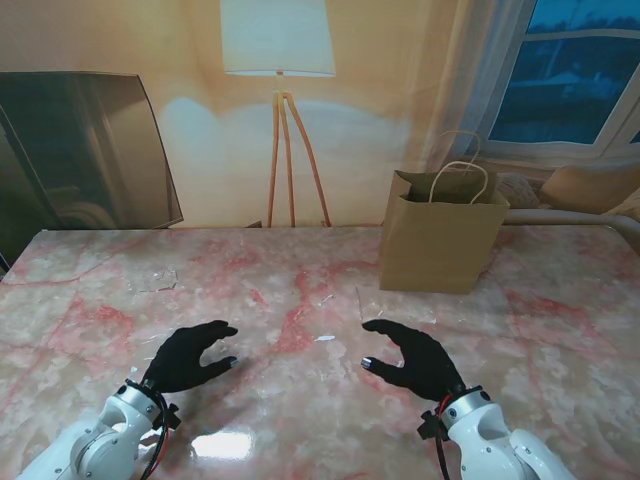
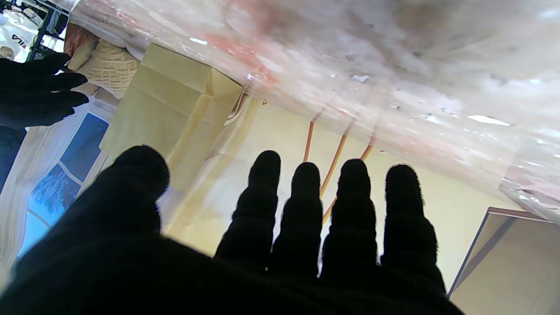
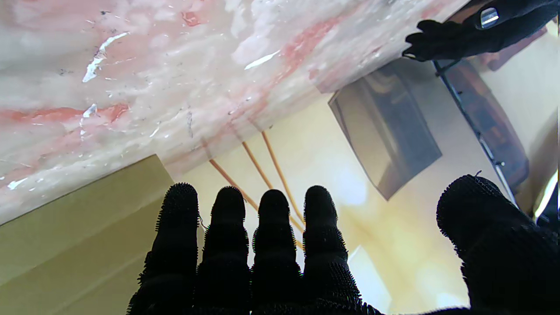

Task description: Fold the socks and the shorts into the kraft paper bag

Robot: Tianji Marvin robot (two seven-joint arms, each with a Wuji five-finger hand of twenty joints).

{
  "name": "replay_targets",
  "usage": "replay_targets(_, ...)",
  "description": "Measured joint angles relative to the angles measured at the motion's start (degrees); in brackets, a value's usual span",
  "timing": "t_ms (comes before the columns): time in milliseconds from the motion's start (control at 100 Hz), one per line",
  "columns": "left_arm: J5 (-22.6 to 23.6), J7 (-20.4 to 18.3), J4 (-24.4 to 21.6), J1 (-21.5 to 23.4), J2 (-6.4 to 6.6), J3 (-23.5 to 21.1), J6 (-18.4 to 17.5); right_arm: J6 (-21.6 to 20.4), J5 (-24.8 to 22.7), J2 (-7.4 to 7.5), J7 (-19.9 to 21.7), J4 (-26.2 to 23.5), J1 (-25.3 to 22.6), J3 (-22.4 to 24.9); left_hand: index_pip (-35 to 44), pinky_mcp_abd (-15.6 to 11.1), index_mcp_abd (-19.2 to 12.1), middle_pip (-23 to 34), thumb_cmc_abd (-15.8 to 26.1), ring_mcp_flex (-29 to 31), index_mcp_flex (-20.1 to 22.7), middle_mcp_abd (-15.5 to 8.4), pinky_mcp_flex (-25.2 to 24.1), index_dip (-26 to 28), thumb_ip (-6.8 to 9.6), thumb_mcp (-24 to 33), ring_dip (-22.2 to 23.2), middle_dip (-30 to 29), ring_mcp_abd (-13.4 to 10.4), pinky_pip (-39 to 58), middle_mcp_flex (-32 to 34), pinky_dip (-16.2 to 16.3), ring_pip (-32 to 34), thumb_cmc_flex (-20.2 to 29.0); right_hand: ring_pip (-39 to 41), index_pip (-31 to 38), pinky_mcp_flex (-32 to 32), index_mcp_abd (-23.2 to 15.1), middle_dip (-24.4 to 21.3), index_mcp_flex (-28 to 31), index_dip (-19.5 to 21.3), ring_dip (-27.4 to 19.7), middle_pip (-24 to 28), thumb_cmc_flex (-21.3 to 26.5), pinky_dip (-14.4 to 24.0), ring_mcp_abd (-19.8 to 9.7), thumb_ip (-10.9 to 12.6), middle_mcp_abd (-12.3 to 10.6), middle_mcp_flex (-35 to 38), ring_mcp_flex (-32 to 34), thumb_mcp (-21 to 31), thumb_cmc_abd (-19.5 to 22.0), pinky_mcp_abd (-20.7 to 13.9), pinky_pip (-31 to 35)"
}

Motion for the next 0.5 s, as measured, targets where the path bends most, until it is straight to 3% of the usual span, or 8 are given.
replay_targets(270, 0.83, 1.57, -4.05, 3.05, -0.37, -1.61, -0.26, 0.12, -1.28, -0.36, -1.88, -3.48, -2.88, 1.30, 3.25, 0.40, -0.16, 1.27, 0.46, 0.86, 0.79, 0.01, 0.81, 2.74, 0.00, -1.65, 3.44, 2.58, 0.03, 2.98, 2.44, 1.32, 3.06, -0.02, 0.23, 0.20, 0.29, -0.03, 0.00, 2.13, 0.69, 0.00, 1.68, 0.00, -0.01, 0.01, 0.00, 0.01, 1.13, 3.27, -1.49, 0.12, 0.12, 0.28)
replay_targets(500, 1.05, 1.55, -6.10, 4.90, -0.44, -2.69, -0.31, 0.23, -1.29, -0.38, -1.17, -5.52, -4.54, 2.15, 0.95, 0.13, -0.25, 0.42, 0.83, 0.79, 0.79, 0.01, -0.29, 0.36, 0.00, -3.61, 0.53, 1.09, -0.62, 0.43, 2.40, 1.32, 0.29, -0.02, 0.23, 0.20, 0.87, -0.06, 0.00, 2.93, 0.81, 0.00, 2.85, 0.00, -0.01, 0.01, 0.00, 0.01, 1.74, 3.55, -1.71, 0.75, 0.13, 0.96)
